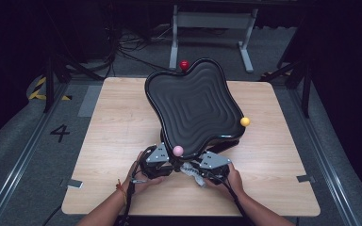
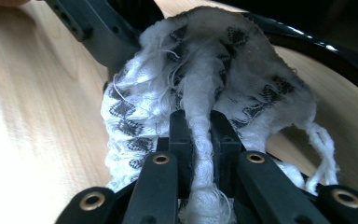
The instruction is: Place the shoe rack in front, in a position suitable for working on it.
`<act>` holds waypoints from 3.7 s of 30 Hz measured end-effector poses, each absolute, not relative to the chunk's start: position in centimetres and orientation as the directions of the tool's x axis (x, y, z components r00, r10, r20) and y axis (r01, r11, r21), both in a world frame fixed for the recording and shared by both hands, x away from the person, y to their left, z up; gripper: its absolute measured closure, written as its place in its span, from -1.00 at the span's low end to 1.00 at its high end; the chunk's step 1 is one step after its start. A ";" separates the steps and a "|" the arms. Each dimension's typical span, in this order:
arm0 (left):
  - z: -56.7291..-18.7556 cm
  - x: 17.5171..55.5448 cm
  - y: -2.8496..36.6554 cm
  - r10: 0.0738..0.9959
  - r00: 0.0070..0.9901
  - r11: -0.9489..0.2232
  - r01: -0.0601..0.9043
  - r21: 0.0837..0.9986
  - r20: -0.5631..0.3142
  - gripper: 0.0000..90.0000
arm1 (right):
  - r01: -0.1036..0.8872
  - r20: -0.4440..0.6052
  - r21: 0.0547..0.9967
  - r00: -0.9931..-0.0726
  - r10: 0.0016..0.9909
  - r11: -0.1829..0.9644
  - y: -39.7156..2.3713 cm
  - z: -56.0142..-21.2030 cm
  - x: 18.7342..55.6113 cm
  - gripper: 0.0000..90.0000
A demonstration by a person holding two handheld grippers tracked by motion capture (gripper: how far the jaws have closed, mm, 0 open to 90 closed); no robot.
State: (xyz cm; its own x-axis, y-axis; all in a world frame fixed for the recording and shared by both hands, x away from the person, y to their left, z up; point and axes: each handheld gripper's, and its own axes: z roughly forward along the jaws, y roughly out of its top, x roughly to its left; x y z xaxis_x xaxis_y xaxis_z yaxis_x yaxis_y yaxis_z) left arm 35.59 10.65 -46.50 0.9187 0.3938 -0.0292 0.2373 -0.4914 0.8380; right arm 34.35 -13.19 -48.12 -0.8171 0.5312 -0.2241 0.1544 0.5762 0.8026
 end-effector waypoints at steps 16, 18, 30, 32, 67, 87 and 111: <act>-46.6 35.5 10.5 0.389 0.921 -0.488 0.233 0.841 -0.029 0.66 | 0.163 -0.235 0.805 -0.794 0.560 0.570 -14.0 -48.1 35.0 0.83; -46.6 35.5 10.5 0.390 0.920 -0.487 0.235 0.841 -0.031 0.66 | 0.168 -0.235 0.807 -0.789 0.567 0.567 -14.3 -48.1 35.2 0.83; -46.6 35.5 10.6 0.394 0.918 -0.483 0.238 0.843 -0.034 0.66 | 0.204 -0.223 0.813 -0.757 0.614 0.546 -16.0 -48.1 36.1 0.83; -46.7 35.5 10.6 0.395 0.918 -0.483 0.239 0.842 -0.034 0.66 | 0.208 -0.221 0.812 -0.755 0.618 0.545 -16.2 -48.1 36.2 0.83; -46.7 35.4 10.4 0.380 0.924 -0.483 0.237 0.843 -0.042 0.66 | 0.330 -0.224 0.799 -0.611 0.759 0.502 -22.3 -48.1 39.1 0.83; -46.7 35.5 10.4 0.373 0.927 -0.489 0.232 0.841 -0.039 0.66 | 0.373 -0.222 0.810 -0.519 0.826 0.452 -25.3 -47.8 39.6 0.83; -46.8 35.3 10.0 0.352 0.935 -0.484 0.230 0.844 -0.053 0.65 | 0.310 -0.239 0.778 -0.659 0.713 0.547 -21.6 -48.2 39.5 0.82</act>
